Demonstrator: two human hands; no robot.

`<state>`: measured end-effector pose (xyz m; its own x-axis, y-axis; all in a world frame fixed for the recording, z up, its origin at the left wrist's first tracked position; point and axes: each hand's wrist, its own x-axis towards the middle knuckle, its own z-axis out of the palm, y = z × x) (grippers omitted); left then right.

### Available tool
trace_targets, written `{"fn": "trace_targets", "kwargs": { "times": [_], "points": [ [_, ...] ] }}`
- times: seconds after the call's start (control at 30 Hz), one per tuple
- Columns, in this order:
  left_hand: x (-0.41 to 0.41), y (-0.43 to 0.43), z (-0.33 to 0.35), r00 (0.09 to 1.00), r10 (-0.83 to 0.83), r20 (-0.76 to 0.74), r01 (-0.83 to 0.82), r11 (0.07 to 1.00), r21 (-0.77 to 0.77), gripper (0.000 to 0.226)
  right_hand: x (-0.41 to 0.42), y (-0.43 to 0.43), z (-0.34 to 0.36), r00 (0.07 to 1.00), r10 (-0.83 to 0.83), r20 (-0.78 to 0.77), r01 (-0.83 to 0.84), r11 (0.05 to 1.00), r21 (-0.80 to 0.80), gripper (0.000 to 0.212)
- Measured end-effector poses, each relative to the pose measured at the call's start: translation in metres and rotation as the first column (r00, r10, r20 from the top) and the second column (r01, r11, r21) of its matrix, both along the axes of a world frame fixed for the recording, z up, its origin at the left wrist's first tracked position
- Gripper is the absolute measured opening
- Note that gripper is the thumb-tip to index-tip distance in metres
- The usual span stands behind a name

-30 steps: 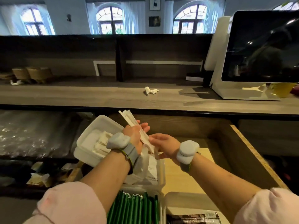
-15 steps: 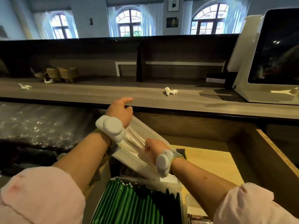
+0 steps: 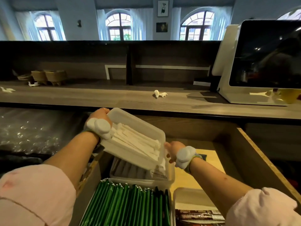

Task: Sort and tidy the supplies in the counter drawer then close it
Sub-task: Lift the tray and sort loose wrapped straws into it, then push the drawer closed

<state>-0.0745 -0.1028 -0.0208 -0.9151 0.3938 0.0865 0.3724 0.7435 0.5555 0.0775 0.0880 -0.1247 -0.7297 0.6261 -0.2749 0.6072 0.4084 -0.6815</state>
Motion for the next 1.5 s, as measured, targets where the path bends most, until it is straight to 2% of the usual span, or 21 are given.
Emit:
{"fn": "trace_targets", "kwargs": {
  "times": [0.03,0.1,0.17,0.27,0.33,0.43,0.5,0.6,0.67,0.73,0.8,0.9,1.03,1.2,1.27,1.33,1.4,1.5],
  "points": [
    [0.003,0.003,0.004,1.0,-0.008,-0.004,0.008,0.999,0.036,0.038,0.005,0.004,0.007,0.995,-0.051,-0.084,0.04,0.991,-0.125,0.037],
    [0.011,0.014,0.007,0.998,-0.047,0.036,0.044,0.994,0.095,0.038,0.011,0.019,0.023,0.969,-0.153,-0.195,0.12,0.978,-0.171,0.026],
    [0.023,0.031,0.0,0.989,-0.103,0.102,0.083,0.979,0.185,0.039,0.024,0.044,0.037,0.969,-0.168,-0.179,0.175,0.984,0.023,0.02],
    [0.049,0.068,-0.032,0.955,-0.176,0.239,0.115,0.961,0.25,0.045,0.062,0.071,0.052,0.983,-0.182,-0.028,0.18,0.917,0.356,0.013],
    [0.071,0.09,-0.057,0.942,-0.195,0.274,0.114,0.952,0.285,0.042,0.087,0.081,0.054,0.972,-0.234,0.037,0.199,0.891,0.407,0.01],
    [0.104,0.121,-0.088,0.935,-0.204,0.289,0.098,0.935,0.342,0.037,0.116,0.093,0.051,0.957,-0.267,0.117,0.196,0.887,0.418,0.017],
    [0.123,0.137,-0.101,0.932,-0.228,0.282,0.144,0.946,0.291,0.031,0.133,0.1,0.047,0.938,-0.275,0.208,0.154,0.874,0.46,0.016],
    [0.135,0.143,-0.115,0.936,-0.244,0.254,0.222,0.968,0.115,0.028,0.146,0.104,0.036,0.912,-0.229,0.34,0.028,0.862,0.506,0.007],
    [0.135,0.141,-0.126,0.956,-0.235,0.175,0.239,0.971,-0.004,0.031,0.147,0.102,0.027,0.906,-0.186,0.38,-0.034,0.863,0.503,0.017],
    [0.133,0.136,-0.133,0.965,-0.244,0.095,0.253,0.961,-0.108,0.037,0.145,0.102,0.018,0.895,-0.153,0.42,-0.066,0.884,0.463,0.011],
    [0.131,0.13,-0.136,0.945,-0.318,0.078,0.327,0.907,-0.268,0.044,0.145,0.102,0.013,0.878,-0.124,0.462,-0.095,0.901,0.422,0.018],
    [0.13,0.124,-0.136,0.888,-0.435,0.153,0.453,0.765,-0.458,0.06,0.149,0.104,0.009,0.859,-0.122,0.497,-0.086,0.923,0.376,0.035],
    [0.131,0.118,-0.127,0.854,-0.464,0.233,0.519,0.739,-0.43,0.06,0.153,0.105,0.01,0.854,-0.115,0.507,-0.057,0.949,0.311,0.047],
    [0.132,0.11,-0.1,0.824,-0.469,0.318,0.533,0.832,-0.154,0.045,0.146,0.081,0.027,0.86,-0.03,0.509,-0.221,0.878,0.425,0.036],
    [0.139,0.104,-0.085,0.796,-0.526,0.299,0.58,0.805,-0.129,0.039,0.134,0.051,0.034,0.867,0.102,0.488,-0.25,0.935,0.25,0.035],
    [0.15,0.097,-0.072,0.737,-0.608,0.294,0.664,0.733,-0.149,0.029,0.124,0.018,0.039,0.835,0.293,0.466,-0.302,0.952,-0.058,0.036],
    [0.164,0.083,-0.066,0.657,-0.655,0.373,0.74,0.654,-0.154,0.021,0.128,-0.014,0.045,0.751,0.479,0.455,-0.424,0.878,-0.223,0.035],
    [0.182,0.061,-0.068,0.618,-0.644,0.451,0.774,0.597,-0.209,0.034,0.14,-0.04,0.045,0.68,0.612,0.404,-0.522,0.791,-0.321,0.03]
  ]
}}
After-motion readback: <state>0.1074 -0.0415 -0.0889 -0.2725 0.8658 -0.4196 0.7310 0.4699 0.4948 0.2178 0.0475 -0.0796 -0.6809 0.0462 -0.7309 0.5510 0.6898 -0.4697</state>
